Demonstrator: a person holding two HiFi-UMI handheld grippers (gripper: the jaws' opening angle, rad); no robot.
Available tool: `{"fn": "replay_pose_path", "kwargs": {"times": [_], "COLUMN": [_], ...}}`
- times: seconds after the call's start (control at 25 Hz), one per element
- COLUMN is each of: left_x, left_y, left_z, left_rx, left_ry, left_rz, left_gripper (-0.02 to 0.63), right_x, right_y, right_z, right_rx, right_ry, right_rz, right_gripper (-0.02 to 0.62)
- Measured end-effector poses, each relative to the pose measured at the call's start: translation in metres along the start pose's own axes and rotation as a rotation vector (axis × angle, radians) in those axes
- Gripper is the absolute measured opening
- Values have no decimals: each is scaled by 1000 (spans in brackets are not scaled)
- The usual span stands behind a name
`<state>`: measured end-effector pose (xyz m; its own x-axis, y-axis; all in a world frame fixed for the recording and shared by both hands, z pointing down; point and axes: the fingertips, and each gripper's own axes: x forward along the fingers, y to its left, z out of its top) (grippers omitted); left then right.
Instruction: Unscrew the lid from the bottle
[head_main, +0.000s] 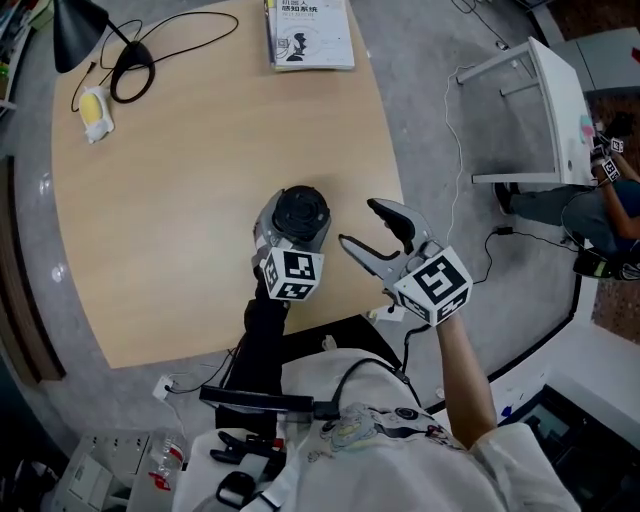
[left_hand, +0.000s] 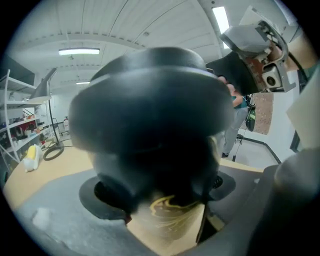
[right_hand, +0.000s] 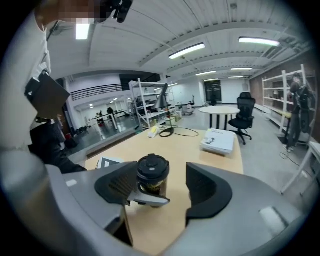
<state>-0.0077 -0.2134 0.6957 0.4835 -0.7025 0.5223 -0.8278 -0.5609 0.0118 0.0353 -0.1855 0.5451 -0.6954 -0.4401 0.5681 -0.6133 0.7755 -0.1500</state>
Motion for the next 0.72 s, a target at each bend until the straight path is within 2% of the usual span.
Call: {"fn": "replay_pose_path", "kwargs": {"times": [0.08, 0.16, 0.28, 0.4, 0.56, 0.72], "left_x": [-13, -31, -59, -81, -108, -131], "left_y": [-7, -20, -40, -53, -72, -100], "left_z": [23, 51, 90, 118, 148, 174], "left_rx": [24, 64, 159, 235, 216, 261], "left_ry": [-37, -78, -124, -150, -198, -233], "left_rz": [-31, -70, -127, -154, -160, -154], "left_gripper": [430, 430, 430, 430, 434, 440], "right_x": [15, 21, 13, -8, -46, -91], "right_y": [24, 47, 64, 79, 99, 108], "right_z": [19, 27, 31, 49, 76, 86], "right_rx": [-133, -311, -497, -564, -585, -631], "right_ry": [15, 84, 172, 140, 82, 17], "right_rz": [123, 216, 307, 415, 513, 610], "right_gripper": [373, 449, 463, 457, 457, 457]}}
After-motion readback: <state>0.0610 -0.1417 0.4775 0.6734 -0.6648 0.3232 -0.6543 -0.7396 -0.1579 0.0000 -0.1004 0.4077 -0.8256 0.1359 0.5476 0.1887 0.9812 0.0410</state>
